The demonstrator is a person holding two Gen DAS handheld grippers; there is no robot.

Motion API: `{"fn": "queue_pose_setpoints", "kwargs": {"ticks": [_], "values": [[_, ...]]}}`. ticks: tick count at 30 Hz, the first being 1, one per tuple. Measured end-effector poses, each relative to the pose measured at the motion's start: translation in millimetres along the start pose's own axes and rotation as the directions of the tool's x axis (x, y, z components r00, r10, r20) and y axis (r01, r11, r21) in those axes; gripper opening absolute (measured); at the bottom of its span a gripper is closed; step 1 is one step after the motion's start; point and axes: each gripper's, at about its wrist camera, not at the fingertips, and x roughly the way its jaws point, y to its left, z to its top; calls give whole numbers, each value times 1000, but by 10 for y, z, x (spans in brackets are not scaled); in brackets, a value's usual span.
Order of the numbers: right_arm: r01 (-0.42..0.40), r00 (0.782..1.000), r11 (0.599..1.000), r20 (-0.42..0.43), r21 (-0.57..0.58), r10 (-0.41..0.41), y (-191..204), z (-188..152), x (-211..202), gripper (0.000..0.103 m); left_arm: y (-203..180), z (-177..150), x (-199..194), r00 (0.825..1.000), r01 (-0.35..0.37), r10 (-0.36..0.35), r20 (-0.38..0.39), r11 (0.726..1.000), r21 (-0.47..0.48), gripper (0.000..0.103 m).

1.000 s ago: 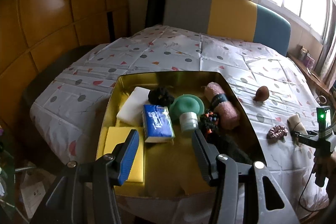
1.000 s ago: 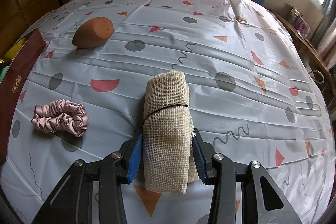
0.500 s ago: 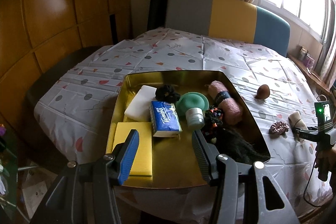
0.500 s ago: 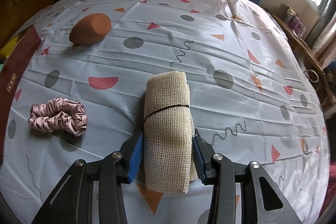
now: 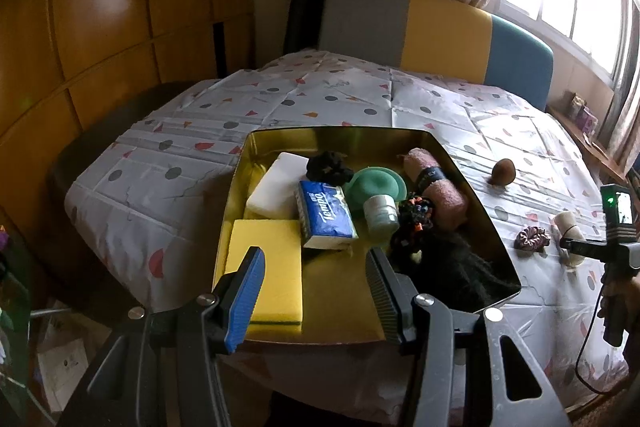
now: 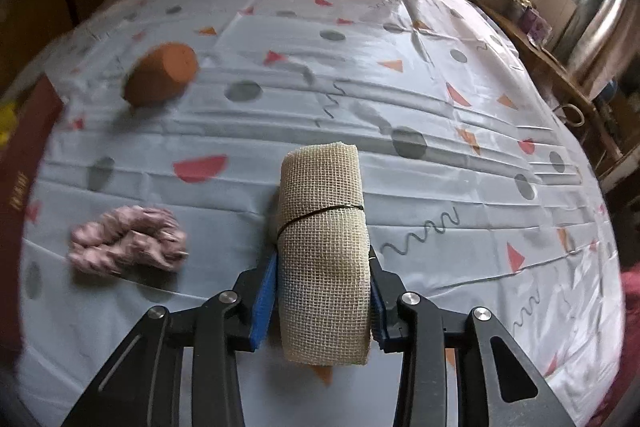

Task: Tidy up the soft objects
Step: 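Carry the beige rolled mat into the gold tray and release it with the right tool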

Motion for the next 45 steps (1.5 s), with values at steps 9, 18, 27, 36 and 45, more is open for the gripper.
{"fn": "queue_pose_setpoints", "kwargs": {"ticks": [9, 18, 27, 36, 45], "values": [[-185, 975, 981, 113, -62, 191, 374, 140, -564, 40, 83, -12, 36, 1000, -17, 16, -3, 1000, -25, 53], [-482, 843, 792, 49, -375, 536, 1901, 25, -1160, 40, 254, 16, -25, 998, -66, 67, 13, 996, -64, 53], [-541, 819, 645, -162, -540, 551, 2976, -384, -977, 40, 349, 23, -90, 996, -84, 86, 26, 993, -79, 53], [-536, 833, 645, -217, -544, 510, 3213, -514, -735, 45, 373, 12, -51, 996, -82, 84, 13, 993, -82, 53], [-560, 816, 669, -184, -489, 548, 3080, -468, -800, 65, 327, -10, -32, 997, -83, 83, 5, 994, -74, 53]]}}
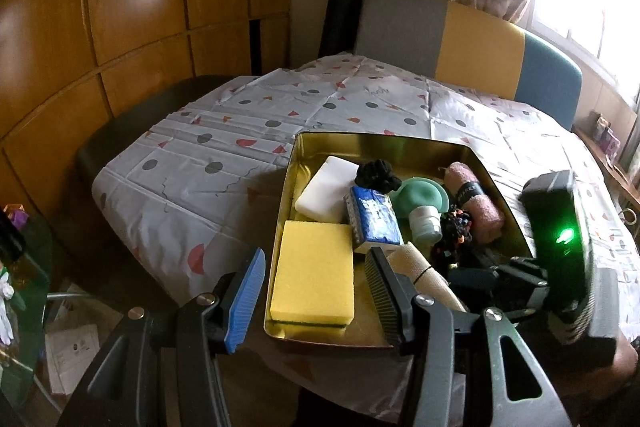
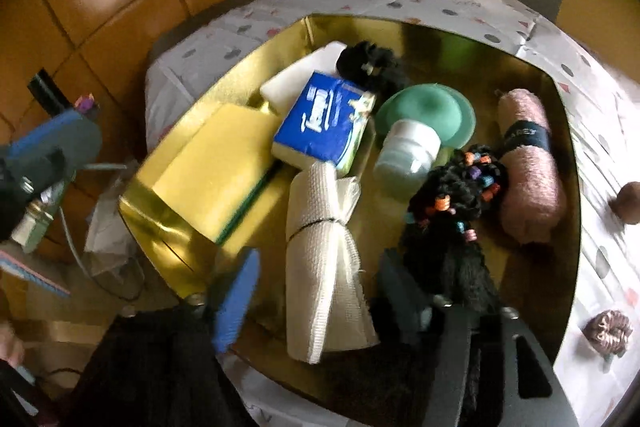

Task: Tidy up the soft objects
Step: 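Carry the beige rolled mat into the gold tray and release it with the right tool, then move both tools back toward the pink scrunchie and brown sponge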

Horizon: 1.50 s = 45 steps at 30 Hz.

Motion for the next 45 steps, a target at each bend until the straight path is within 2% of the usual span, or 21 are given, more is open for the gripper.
{"fn": "queue_pose_setpoints", "kwargs": {"ticks": [8, 13, 20, 22, 24, 27, 30, 35, 37, 38, 41, 45], "values": [[9, 998, 1000, 63, 21, -11, -81, -40, -222, 65, -30, -9, 12, 1000, 5, -5, -6, 1000, 12, 53], [38, 994, 999, 102, 36, -41, -133, -41, -304, 65, -68, -30, 16, 1000, 8, -8, -11, 1000, 21, 53], [95, 978, 991, 178, 89, -110, -357, -73, -604, 68, -107, -41, 46, 1000, 13, -12, -23, 1000, 29, 53], [121, 969, 986, 201, 116, -142, -492, -109, -724, 71, -111, -40, 56, 1000, 17, -16, -26, 999, 31, 54], [141, 962, 979, 212, 150, -171, -645, -144, -828, 71, -113, -33, 74, 999, 24, -23, -31, 999, 25, 62], [183, 948, 958, 220, 221, -232, -972, -260, -1010, 73, -132, -35, 103, 998, 40, -39, -45, 999, 21, 62], [230, 929, 915, 205, 332, -307, -1387, -449, -1191, 75, -154, -32, 124, 997, 55, -54, -53, 998, 17, 62], [277, 905, 792, 129, 544, -405, -2115, -872, -1414, 77, -212, -33, 155, 995, 76, -74, -64, 997, 20, 62], [270, 904, 741, 103, 615, -414, -2341, -1021, -1441, 77, -229, -35, 165, 994, 81, -80, -69, 996, 22, 62], [264, 907, 729, 94, 631, -411, -2409, -1070, -1434, 77, -244, -38, 170, 994, 83, -81, -70, 996, 25, 62], [254, 919, 725, 76, 640, -388, -2470, -1118, -1341, 77, -281, -38, 166, 994, 88, -86, -69, 995, 35, 62], [227, 942, 772, 68, 594, -329, -2400, -1029, -1115, 86, -342, -21, 158, 993, 102, -99, -69, 994, 49, 62]]}}
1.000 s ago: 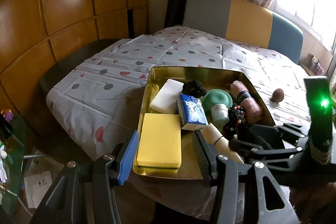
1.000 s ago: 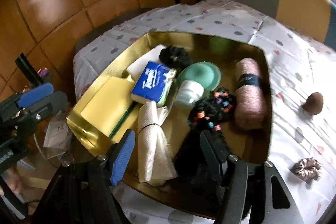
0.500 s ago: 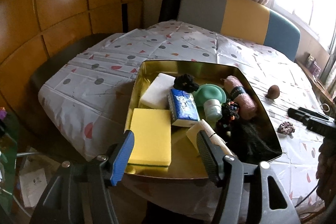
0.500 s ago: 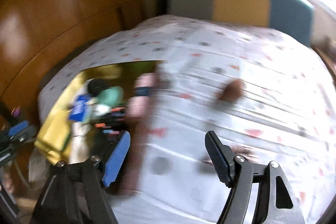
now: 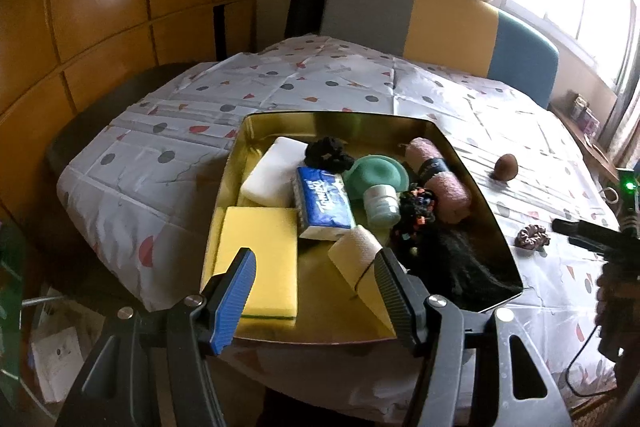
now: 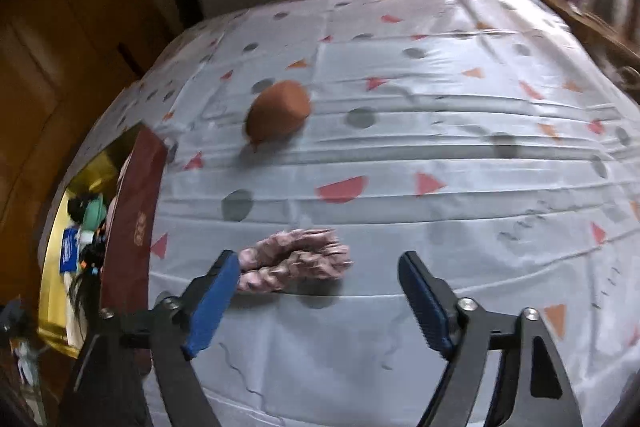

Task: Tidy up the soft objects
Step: 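Move both tools back toward the pink scrunchie and brown sponge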

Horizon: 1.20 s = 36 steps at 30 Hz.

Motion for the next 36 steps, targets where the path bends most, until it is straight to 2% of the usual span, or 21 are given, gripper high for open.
{"fn": "queue_pose_setpoints", "kwargs": {"ticks": [6, 7, 8, 9, 10, 12, 16, 19, 21, 23, 24, 25, 28, 30, 33, 36], "values": [[-1, 999, 999, -47, -46, -2, 285, -35, 239, 89, -77, 24, 7, 1000, 13, -13, -6, 1000, 12, 62], [6, 999, 998, -49, -58, -9, 328, -39, 279, 87, -90, 26, 13, 1000, 17, -17, -8, 1000, 13, 62], [48, 998, 995, -41, -89, -52, 382, -50, 313, 80, -108, 29, 20, 1000, 19, -19, -11, 1000, 19, 62], [77, 996, 989, -40, -125, -83, 430, -53, 339, 55, -127, 33, 23, 1000, 21, -21, -13, 999, 26, 62], [86, 994, 984, -51, -154, -95, 457, -49, 368, 37, -136, 36, 21, 1000, 24, -23, -12, 999, 29, 62], [80, 995, 983, -48, -165, -89, 451, -37, 350, 15, -172, 53, 6, 999, 33, -33, -6, 999, 40, 62], [100, 993, 967, -34, -234, -111, 335, -14, 233, 11, -291, 132, -18, 998, 62, -62, 6, 996, 66, 62], [109, 991, 955, -47, -276, -126, 162, -37, 203, 11, -409, 195, -19, 996, 90, -91, 10, 992, 83, 62], [61, 996, 971, -56, -229, -76, -15, -51, 173, 12, -533, 250, -7, 992, 122, -123, 4, 988, 91, 62], [30, 998, 987, -49, -160, -39, -152, -55, 151, 31, -641, 299, 9, 990, 139, -140, 1, 985, 102, 62], [43, 998, 991, -42, -125, -48, -217, -53, 150, 50, -704, 328, 28, 988, 151, -151, -9, 983, 105, 62], [44, 998, 994, -45, -101, -49, -250, -44, 150, 60, -787, 373, 57, 984, 178, -177, -26, 978, 105, 62], [-2, 1000, 999, -8, -41, 2, -303, 28, 61, 65, -992, 450, 109, 979, 203, -200, -37, 970, 132, 61], [23, 999, 999, 29, -42, -21, -293, 46, -14, 69, -1174, 517, 177, 973, 229, -223, -52, 962, 152, 61], [88, 995, 996, 49, -21, -86, -346, 65, -67, 69, -1395, 608, 302, 971, 236, -227, -70, 955, 177, 61], [103, 992, 994, 70, 43, -106, -473, 124, -132, 69, -1609, 729, 513, 962, 262, -246, -120, 953, 153, 61]]}}
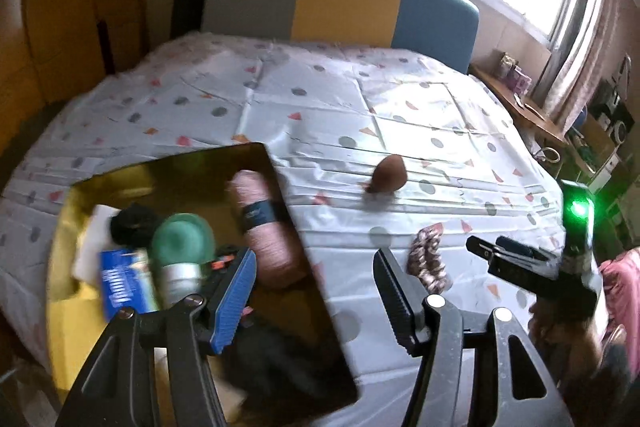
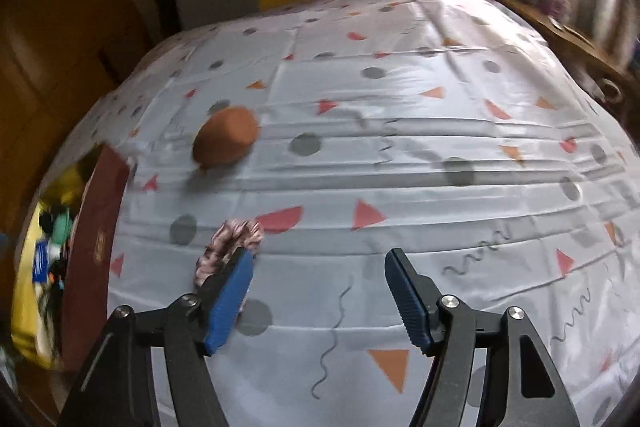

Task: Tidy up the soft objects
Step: 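Move both tools back toward the pink scrunchie and brown sponge, then grasp the brown sponge with left tool while right tool grasps the pink scrunchie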

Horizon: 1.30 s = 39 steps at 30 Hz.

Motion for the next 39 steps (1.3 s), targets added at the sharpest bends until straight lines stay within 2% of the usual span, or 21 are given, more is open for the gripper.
{"fn": "queue_pose_setpoints", "kwargs": {"ticks": [4, 7, 12, 15, 17, 19, 23, 25, 26, 30, 33, 39], "values": [[3, 1000, 997, 31, 74, -6, -134, 54, -107, 69, -261, 237, 304, 999, 35, -34, -25, 999, 19, 61], [19, 999, 993, 37, 113, -23, -199, 94, -120, 70, -558, 389, 586, 999, 34, -31, -41, 995, 96, 60], [-5, 999, 984, 38, 176, -1, -329, 125, -130, 71, -936, 553, 1140, 997, 31, -17, -74, 978, 205, 64], [-9, 1000, 983, 30, 185, 4, -350, 132, -120, 71, -1020, 607, 1422, 994, 32, -5, -113, 971, 236, 67], [-12, 1000, 981, 25, 193, 8, -368, 139, -113, 72, -1079, 638, 1612, 994, 14, 17, -111, 961, 275, 67], [-22, 1000, 980, 21, 200, 19, -380, 147, -104, 72, -1077, 679, 1732, 991, 38, -3, -131, 963, 266, 67], [-44, 999, 976, 18, 213, 41, -380, 147, -90, 72, -1077, 751, 1956, 988, 25, 15, -151, 966, 258, 67], [-46, 999, 977, 17, 208, 43, -363, 149, -83, 72, -1052, 769, 2087, 985, 22, 19, -174, 973, 231, 58], [-44, 999, 978, 17, 205, 42, -359, 148, -80, 72, -1039, 765, 2139, 982, 27, 15, -188, 975, 221, 44], [-47, 999, 980, 24, 194, 43, -348, 150, -84, 72, -955, 732, 2087, 984, 55, -21, -176, 980, 191, 36], [-51, 999, 981, 22, 186, 48, -336, 151, -69, 72, -893, 693, 1924, 986, 42, -14, -166, 985, 170, 36], [-134, 991, 978, 3, 159, 135, -228, 119, 19, 72, -791, 542, 1401, 992, 28, -10, -128, 990, 136, 36]]}}
